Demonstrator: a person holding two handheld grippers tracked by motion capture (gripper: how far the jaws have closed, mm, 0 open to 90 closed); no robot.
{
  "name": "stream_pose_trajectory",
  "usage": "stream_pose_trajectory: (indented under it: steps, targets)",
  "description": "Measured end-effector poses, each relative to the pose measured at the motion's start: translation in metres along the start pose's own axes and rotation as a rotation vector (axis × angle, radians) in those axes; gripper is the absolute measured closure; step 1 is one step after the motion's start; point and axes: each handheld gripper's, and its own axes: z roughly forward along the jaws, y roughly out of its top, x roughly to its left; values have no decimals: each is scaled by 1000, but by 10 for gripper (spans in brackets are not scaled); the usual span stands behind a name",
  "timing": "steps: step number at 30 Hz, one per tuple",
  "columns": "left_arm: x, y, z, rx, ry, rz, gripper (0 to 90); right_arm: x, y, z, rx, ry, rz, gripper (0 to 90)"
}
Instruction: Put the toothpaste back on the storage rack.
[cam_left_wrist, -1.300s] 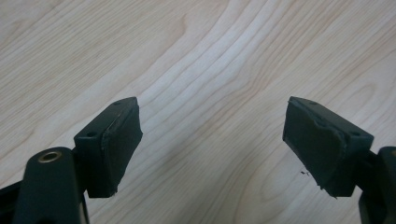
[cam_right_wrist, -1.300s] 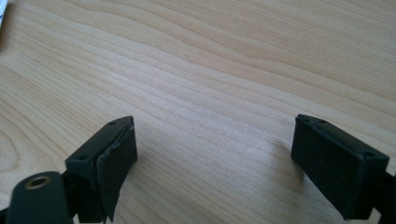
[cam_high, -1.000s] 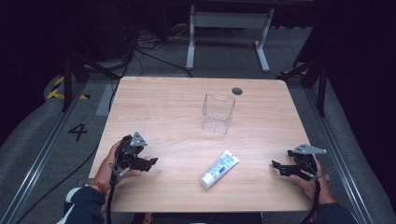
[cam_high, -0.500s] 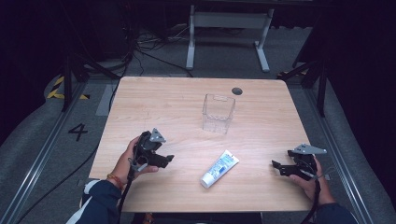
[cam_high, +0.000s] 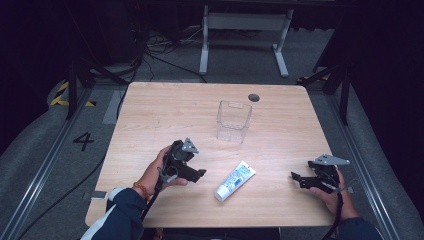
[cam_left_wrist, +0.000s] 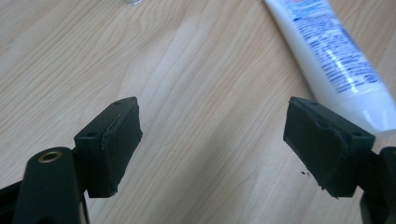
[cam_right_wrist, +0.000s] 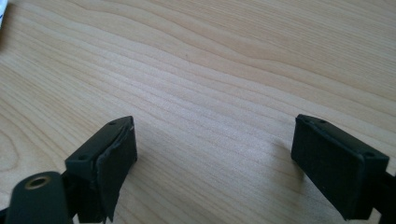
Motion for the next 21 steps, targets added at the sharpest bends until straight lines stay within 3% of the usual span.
stream_pose_trajectory:
  steps: [8,14,18,21]
  targets:
    - [-15,12,12,35,-39,23,200,0,0,0,0,0,0,145]
    - [-26,28,21,80,-57,61,203,0,0,0,-1,-1,1,145]
    - [-38,40,29,111,-72,111,199,0,0,0,-1,-2,1,145]
    - [-44,46,34,129,-71,117,199,0,0,0,-2,-3,2,145]
